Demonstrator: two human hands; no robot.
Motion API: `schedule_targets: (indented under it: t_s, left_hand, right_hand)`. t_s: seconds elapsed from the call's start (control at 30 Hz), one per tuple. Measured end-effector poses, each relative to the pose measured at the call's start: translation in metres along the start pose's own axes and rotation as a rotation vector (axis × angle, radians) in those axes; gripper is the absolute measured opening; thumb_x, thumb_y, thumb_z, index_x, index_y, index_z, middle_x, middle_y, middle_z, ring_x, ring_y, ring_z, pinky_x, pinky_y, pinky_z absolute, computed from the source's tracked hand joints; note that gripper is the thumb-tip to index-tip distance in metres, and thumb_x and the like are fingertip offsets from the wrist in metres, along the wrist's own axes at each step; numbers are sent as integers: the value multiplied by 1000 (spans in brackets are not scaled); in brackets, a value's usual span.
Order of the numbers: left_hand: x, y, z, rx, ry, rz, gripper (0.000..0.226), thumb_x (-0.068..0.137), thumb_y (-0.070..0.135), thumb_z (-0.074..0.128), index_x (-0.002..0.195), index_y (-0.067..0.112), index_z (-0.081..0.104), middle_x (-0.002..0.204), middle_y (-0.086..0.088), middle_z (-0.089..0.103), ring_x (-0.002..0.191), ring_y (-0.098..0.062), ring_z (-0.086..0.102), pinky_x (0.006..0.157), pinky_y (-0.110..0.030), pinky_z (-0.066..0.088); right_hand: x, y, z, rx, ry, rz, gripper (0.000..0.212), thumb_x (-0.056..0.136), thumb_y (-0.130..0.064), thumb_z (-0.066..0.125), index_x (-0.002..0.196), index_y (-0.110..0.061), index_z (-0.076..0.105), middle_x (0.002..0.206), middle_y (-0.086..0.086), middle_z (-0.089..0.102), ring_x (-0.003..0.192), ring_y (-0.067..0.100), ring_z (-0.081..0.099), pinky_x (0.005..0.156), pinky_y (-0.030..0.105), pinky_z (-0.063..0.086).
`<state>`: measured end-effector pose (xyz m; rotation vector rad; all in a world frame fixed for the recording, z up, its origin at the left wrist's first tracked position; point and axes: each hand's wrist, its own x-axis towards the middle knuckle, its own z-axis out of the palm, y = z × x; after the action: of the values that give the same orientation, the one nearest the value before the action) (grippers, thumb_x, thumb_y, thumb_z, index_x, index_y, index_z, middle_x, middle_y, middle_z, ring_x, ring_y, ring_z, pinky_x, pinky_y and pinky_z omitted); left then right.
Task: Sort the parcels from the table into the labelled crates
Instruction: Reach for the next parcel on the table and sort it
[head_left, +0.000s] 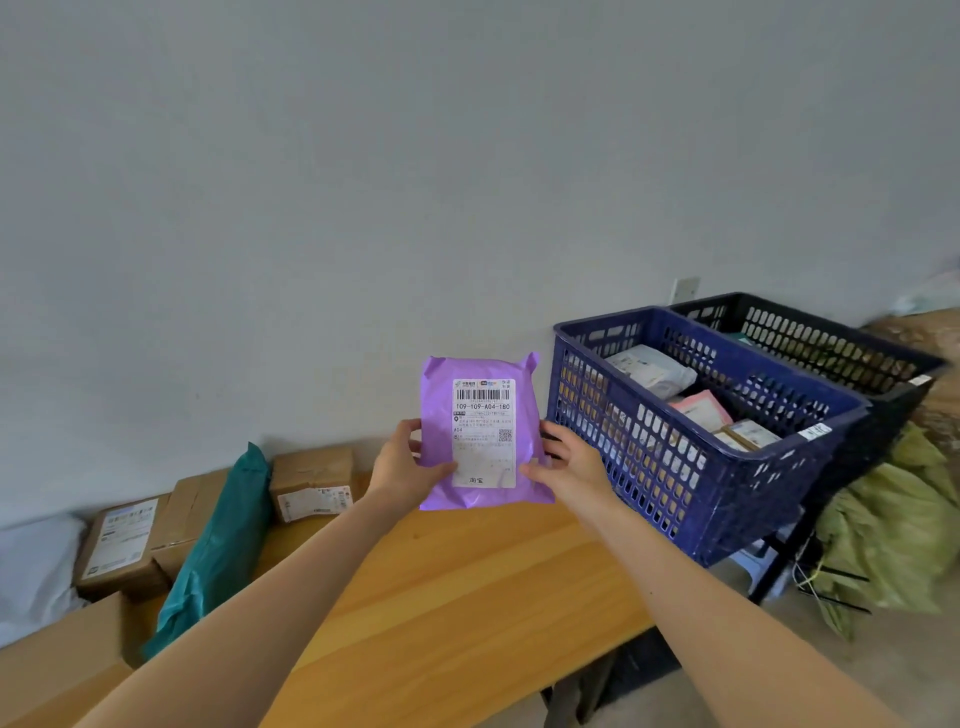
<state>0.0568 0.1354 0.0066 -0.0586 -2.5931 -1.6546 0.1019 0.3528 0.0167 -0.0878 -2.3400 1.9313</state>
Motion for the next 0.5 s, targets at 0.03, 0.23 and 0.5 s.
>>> schedule_targets:
  t_s: [0.03, 0.23, 0.5]
  left_hand:
    - [0, 3, 6, 4, -10, 6, 63, 75, 11, 79, 129, 19, 47, 93, 5, 59, 80, -9, 59, 61, -23, 49]
    - [4, 34, 52, 31, -104, 30, 58, 78, 9, 74, 129, 19, 49, 91, 5, 57, 76, -8, 58, 55, -20, 45]
    - [-12, 89, 156, 27, -210, 85, 53, 80, 2, 69, 127, 17, 50, 94, 6, 59, 85, -15, 59, 62, -25, 50]
  right_hand:
    - [-1, 1, -7, -7, 14, 1, 70, 80, 2, 72, 142, -13, 42, 133, 5, 56, 118, 17, 55, 91, 31, 50]
    - [-6, 9, -62, -3, 105, 28, 71, 81, 1, 73, 143, -12, 41, 128, 5, 58, 107, 16, 59, 82, 30, 52]
    - [-25, 32, -170, -35, 222, 31, 66, 79, 3, 72, 137, -11, 46, 119, 0, 59, 98, 5, 55, 67, 10, 44]
